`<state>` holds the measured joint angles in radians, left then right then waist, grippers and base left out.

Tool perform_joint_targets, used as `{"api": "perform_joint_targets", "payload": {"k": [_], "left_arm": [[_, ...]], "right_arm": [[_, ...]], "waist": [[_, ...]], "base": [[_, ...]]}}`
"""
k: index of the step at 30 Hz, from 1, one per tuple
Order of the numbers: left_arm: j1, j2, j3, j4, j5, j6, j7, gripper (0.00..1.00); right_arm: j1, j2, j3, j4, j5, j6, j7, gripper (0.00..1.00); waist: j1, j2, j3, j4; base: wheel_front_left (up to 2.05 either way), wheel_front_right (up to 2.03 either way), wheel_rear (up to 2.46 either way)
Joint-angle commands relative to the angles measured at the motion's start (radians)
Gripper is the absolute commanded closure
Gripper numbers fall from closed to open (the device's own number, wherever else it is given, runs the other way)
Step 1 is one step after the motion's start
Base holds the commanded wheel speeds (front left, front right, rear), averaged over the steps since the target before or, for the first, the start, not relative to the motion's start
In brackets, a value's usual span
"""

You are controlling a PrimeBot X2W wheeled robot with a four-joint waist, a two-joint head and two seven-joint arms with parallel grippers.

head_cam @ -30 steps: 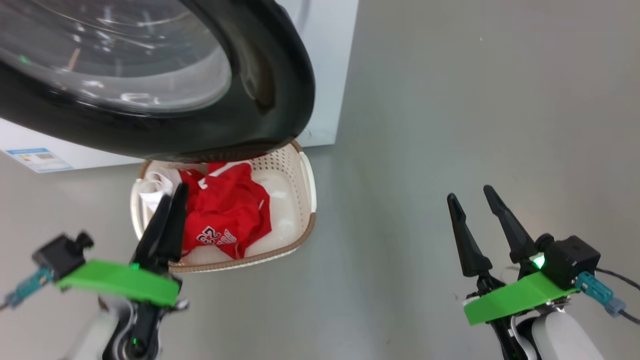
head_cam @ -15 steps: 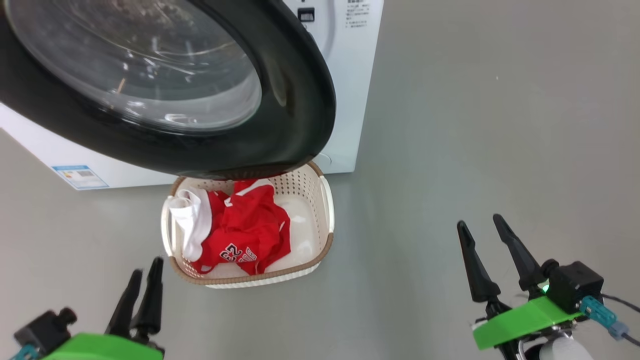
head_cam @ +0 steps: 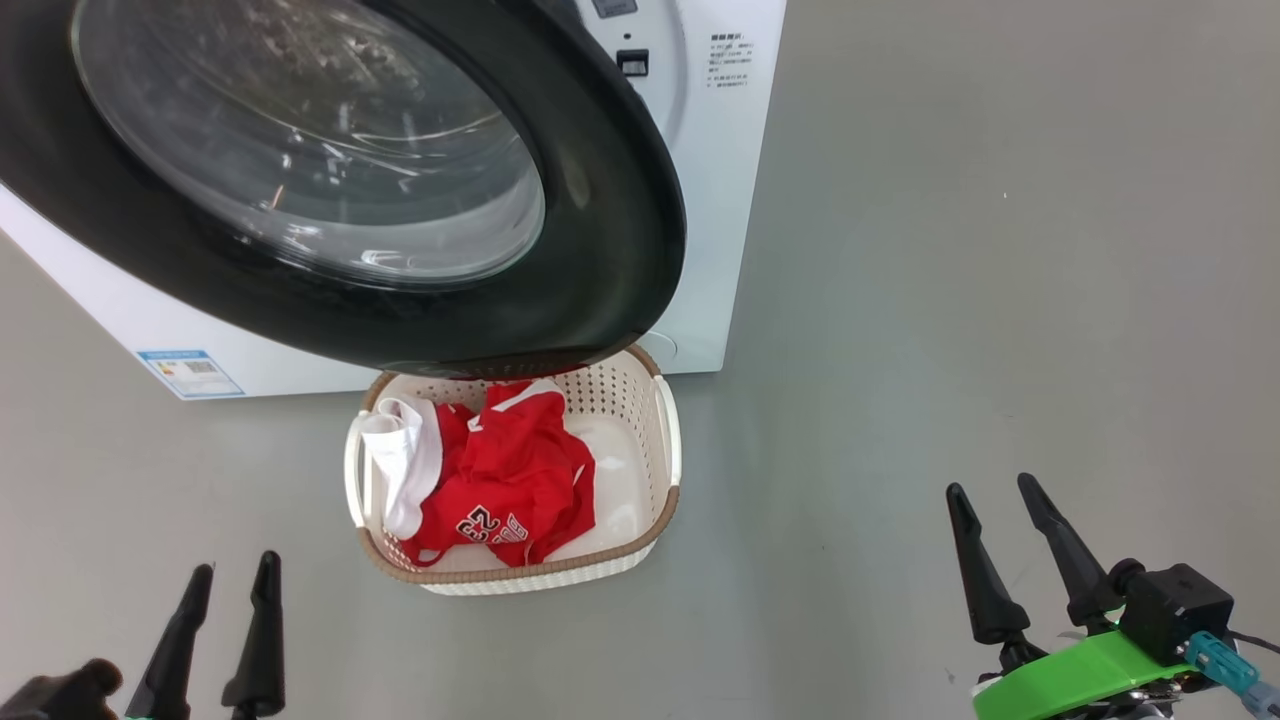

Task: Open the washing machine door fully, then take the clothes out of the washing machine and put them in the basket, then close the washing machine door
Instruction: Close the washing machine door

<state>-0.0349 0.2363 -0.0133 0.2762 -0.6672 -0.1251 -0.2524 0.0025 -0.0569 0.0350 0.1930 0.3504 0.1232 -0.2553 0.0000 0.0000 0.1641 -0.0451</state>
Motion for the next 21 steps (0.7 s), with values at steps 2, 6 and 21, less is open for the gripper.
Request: {"api": "perform_joint_targets", "payload": {"k": [2,6,21], "left_arm": [[0.006,0.004,0.058,-0.041,0.070,-0.006,-0.009,0.00],[0.033,-0.034,0.089,-0.092,0.221,-0.006,-0.009,0.00],[0.080,-0.112,0.145,-0.210,0.430,-0.006,-0.009,0.00]], "right_arm": [[0.000,-0.010,0.012,-0.025,-0.010,0.008,-0.006,0.00],[0.006,-0.009,0.003,-0.029,-0.010,0.008,-0.006,0.00],[0.014,-0.005,-0.004,-0.040,-0.012,0.008,-0.006,0.00]], "waist": [[0.0000,0.0000,-0.005,0.000],[0.0000,0.0000,-0.013,-0.002],[0.0000,0.0000,-0.023,-0.006]], "base": [[0.00,0.00,0.00],[0.00,0.00,0.00],[0.00,0.00,0.00]]}}
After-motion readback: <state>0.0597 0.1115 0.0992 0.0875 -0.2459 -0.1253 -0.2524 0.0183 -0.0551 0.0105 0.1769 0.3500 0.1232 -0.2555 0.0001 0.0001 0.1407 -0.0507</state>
